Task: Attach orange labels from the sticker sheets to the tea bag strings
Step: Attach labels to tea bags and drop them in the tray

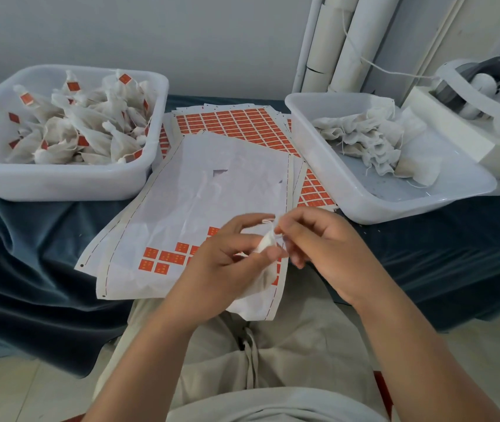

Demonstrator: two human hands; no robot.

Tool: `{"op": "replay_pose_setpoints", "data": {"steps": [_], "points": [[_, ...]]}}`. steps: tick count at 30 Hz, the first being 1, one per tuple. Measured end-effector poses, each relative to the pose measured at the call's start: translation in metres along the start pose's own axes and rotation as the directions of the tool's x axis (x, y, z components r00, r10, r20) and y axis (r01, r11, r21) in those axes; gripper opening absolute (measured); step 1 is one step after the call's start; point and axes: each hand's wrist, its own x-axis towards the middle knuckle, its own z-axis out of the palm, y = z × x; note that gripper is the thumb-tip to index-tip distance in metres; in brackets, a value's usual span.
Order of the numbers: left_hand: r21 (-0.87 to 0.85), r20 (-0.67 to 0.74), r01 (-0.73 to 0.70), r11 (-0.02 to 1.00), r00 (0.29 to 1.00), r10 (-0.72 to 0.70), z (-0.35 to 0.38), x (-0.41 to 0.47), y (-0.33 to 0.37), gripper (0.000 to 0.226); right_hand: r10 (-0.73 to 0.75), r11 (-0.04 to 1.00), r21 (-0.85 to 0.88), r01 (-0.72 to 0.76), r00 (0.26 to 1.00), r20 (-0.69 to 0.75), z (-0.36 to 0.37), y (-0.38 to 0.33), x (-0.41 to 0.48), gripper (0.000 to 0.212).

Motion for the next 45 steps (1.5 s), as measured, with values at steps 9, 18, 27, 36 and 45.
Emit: {"op": "replay_pose_setpoints", "data": {"steps": [9,18,27,36,45], "points": [[-0.256,-0.049,-0.002,0.967,0.999,-0.011,0.006,-0.002,0.002,0.018,-0.003,0.995,-0.097,0.012,0.995,0.096,0.001,-0.004,-0.003,0.017],[-0.696,-0.033,0.16,0.7,0.967,-0.254,0.015,0.001,-0.003,0.034,0.135,0.99,-0.069,-0.126,0.979,0.152,0.004,-0.007,-0.006,0.018],[0.179,-0.263,0.075,0.981,0.964,-0.026,0.015,-0.001,-0.003,0.048,-0.172,0.506,-0.821,0.264,0.964,0.204,0.008,-0.024,-0.022,0.016],[0.497,0.161,-0.014,0.868,0.984,-0.077,0.001,-0.007,0.0,0.042,-0.253,0.393,-0.847,0.357,0.928,0.274,0.006,-0.035,-0.03,0.015],[0.124,0.331,0.038,0.992,0.941,-0.077,-0.004,-0.01,-0.004,0.037,-0.21,0.77,-0.579,0.27,0.963,0.171,-0.001,-0.022,-0.015,0.018]]}}
